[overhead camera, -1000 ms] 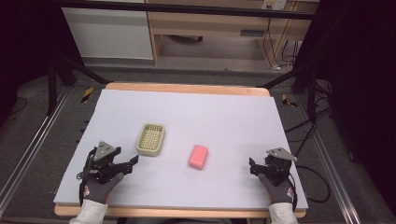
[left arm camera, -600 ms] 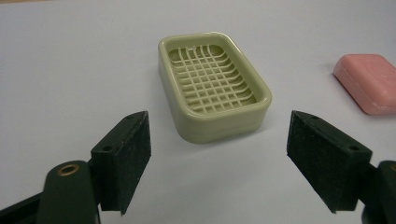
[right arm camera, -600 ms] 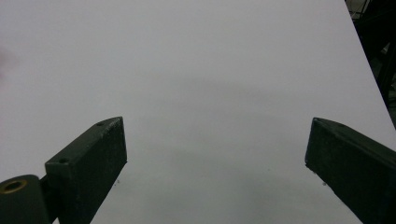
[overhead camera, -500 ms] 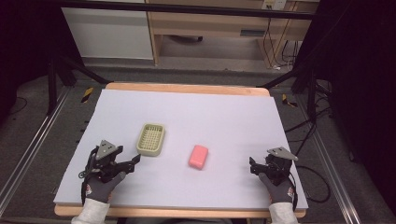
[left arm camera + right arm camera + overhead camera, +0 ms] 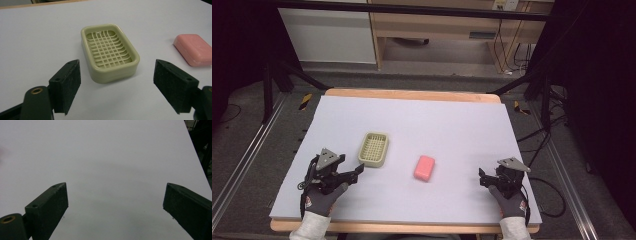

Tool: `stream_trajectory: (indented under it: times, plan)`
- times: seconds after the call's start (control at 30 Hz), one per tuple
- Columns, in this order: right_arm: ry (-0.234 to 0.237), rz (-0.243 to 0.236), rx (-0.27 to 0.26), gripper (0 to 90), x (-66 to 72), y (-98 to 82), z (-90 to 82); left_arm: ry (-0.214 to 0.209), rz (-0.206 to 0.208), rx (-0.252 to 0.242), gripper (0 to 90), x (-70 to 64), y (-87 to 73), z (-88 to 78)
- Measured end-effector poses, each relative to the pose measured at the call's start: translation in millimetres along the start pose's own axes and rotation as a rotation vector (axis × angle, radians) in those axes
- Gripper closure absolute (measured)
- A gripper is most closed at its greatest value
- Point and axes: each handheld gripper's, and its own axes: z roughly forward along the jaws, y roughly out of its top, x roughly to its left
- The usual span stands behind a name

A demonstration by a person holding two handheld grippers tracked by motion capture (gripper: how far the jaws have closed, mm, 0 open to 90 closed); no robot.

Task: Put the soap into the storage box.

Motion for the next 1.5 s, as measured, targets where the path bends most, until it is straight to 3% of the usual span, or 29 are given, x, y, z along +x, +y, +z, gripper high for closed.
stream_trajectory:
  times: [0.7, 1.5]
  plan:
    - [-0.001, 0.006, -0.016, 6.0, -0.6, 2.4, -2.7, -0.026, 0.023, -0.007, 21.6, -10.6, 17.4, 5.3]
    - [0.002, 0.007, -0.013, 5.7, -0.6, 2.5, -2.0, -0.067, 0.050, -0.008, 21.4, -37.9, 34.9, 26.2]
